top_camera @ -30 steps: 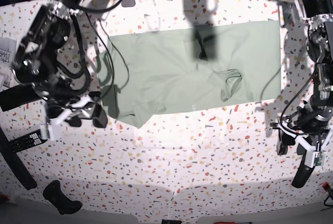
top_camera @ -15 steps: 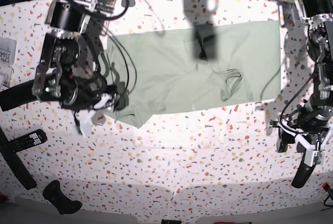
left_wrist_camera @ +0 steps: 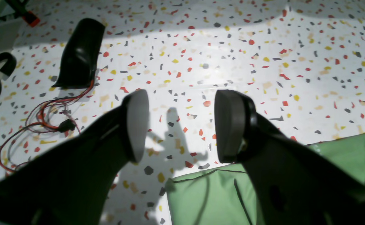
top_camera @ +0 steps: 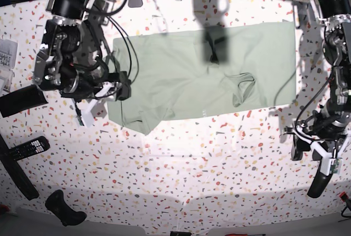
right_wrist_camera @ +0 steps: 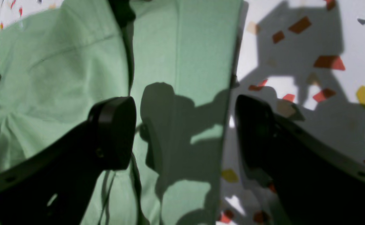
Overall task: Fold the T-shirt properly
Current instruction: 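Move the right gripper to the shirt's side edge and grasp it, then grasp the opposite shirt edge with the left gripper and lift both edges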
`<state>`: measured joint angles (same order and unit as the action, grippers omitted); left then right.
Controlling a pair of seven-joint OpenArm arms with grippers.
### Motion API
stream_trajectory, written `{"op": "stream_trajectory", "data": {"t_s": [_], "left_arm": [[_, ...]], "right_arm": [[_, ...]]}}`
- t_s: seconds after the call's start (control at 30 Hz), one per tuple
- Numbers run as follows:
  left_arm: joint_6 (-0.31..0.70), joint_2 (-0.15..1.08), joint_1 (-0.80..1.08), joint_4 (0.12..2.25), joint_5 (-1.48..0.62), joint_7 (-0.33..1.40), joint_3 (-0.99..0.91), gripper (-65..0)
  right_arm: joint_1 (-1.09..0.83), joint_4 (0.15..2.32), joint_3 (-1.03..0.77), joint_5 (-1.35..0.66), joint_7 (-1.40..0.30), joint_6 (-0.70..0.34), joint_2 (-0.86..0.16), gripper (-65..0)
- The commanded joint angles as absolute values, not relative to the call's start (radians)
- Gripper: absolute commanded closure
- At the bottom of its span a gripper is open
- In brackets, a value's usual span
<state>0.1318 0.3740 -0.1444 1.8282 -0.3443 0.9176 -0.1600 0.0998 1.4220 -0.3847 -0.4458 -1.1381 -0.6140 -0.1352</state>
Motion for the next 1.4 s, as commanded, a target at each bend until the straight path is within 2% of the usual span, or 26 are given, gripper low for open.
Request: {"op": "stream_trajectory", "data": {"t_s": [0.0, 0.23, 0.4, 0.57, 0.97, 1.0, 1.07, 1.2, 1.23, 1.37], "left_arm": [[0.128, 0.383, -0.167, 1.847, -0.350, 0.894, -0.167, -30.7], [0.128, 0.383, -0.166, 1.847, -0.350, 0.894, -0.167, -30.7], [0.128, 0.383, -0.166, 1.847, -0.350, 0.916, -0.167, -30.7], [0.128, 0.383, -0.157, 1.847, -0.350, 1.024, -0.167, -30.7], [0.159, 0.383, 0.106, 1.848, -0.349, 1.009, -0.167, -30.7], [0.159, 0.383, 0.131, 1.848, -0.349, 0.991, -0.167, -30.7], [0.158, 0.382, 0.180, 1.848, -0.350, 0.944, -0.167, -30.7], [0.160, 0.382, 0.253, 1.847, -0.349, 0.868, -0.167, -30.7], [0.162, 0.381, 0.262, 1.847, -0.349, 0.856, -0.167, -30.7], [0.161, 0.379, 0.266, 1.847, -0.350, 0.854, -0.158, -30.7]], "right_arm": [[0.115, 1.436, -0.400, -0.456, -1.131, -0.601, -0.141, -47.0], [0.068, 1.436, -0.393, -0.579, -1.131, -0.634, -0.068, -47.0], [0.054, 1.436, -0.258, -0.587, -1.131, -0.649, -0.042, -47.0], [0.054, 1.436, -0.147, -0.587, -1.131, -0.636, -0.042, -47.0], [0.052, 1.436, -0.139, -0.522, -1.131, -0.603, -0.044, -46.0], [0.052, 1.436, -0.139, -0.523, -1.131, -0.603, -0.044, -43.6], [0.052, 1.436, -0.139, -0.524, -1.131, -0.603, -0.044, -34.9], [0.052, 1.436, -0.139, -0.524, -1.131, -0.603, -0.044, -5.1], [0.054, 1.436, -0.139, -0.524, -1.131, -0.603, -0.044, 0.0], [0.072, 1.436, -0.139, -0.524, -1.131, -0.616, -0.045, 0.0]]}}
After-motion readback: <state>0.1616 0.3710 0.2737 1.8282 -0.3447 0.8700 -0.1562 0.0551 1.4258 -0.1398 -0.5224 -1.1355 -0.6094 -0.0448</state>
